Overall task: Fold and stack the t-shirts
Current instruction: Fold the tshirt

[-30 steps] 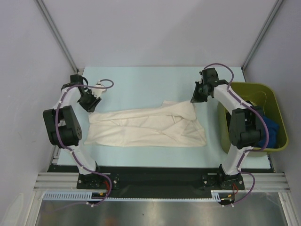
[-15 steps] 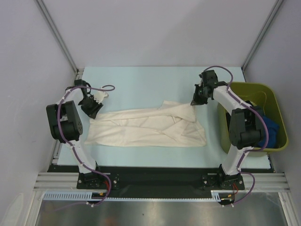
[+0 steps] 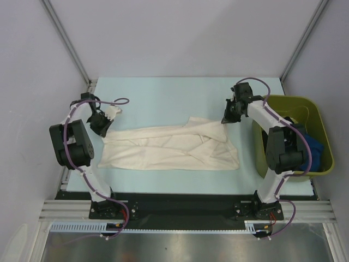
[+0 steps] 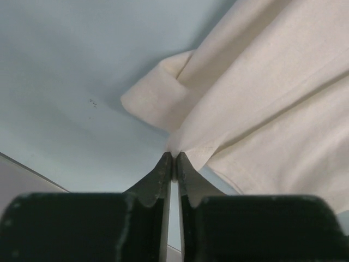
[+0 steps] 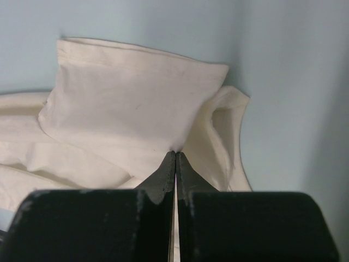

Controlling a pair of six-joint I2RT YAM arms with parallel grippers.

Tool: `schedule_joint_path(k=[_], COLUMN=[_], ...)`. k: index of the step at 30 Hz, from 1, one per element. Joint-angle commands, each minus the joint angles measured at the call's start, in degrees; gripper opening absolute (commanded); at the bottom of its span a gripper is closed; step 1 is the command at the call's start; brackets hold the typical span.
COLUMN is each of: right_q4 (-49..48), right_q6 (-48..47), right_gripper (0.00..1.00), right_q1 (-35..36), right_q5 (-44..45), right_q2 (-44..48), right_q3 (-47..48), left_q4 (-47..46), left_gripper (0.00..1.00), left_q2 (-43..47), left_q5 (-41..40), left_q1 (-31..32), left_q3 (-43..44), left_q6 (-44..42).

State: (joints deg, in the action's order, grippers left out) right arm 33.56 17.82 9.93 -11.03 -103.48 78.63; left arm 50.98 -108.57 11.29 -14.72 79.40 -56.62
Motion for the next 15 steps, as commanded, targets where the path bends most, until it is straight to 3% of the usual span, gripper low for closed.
schedule_joint_path(k=[1, 2, 7, 12, 15], right_q4=[-0.6, -0.5, -1.2, -0.4, 1.4], right_q6=[-1.4, -1.4, -0.2, -0.9, -1.1], right_gripper=[0.0, 0.0, 0.0, 0.0, 0.0], right_q1=[-0.4, -0.4, -2.2, -3.9, -4.4], right_q5=[0.7, 0.7, -2.2, -2.0, -2.0], right_q2=[3.2, 3.2, 2.2, -4.6, -10.1], right_q3=[0.4, 0.4, 4.1, 19.8, 26.2], left_q4=[1.2, 1.3, -5.6, -21.7, -26.1], left_gripper=[0.08, 0.0, 0.0, 0.0, 0.0], left_q2=[3.8, 4.0, 5.7, 5.1, 3.5], left_q5=[2.0, 2.1, 2.2, -3.6, -6.4], left_q1=[-0.5, -0.5, -0.3, 3.0, 4.7], left_q3=[0.5, 0.7, 3.5, 6.6, 8.0], left_q6=[-1.3, -1.3, 2.0, 7.7, 8.5])
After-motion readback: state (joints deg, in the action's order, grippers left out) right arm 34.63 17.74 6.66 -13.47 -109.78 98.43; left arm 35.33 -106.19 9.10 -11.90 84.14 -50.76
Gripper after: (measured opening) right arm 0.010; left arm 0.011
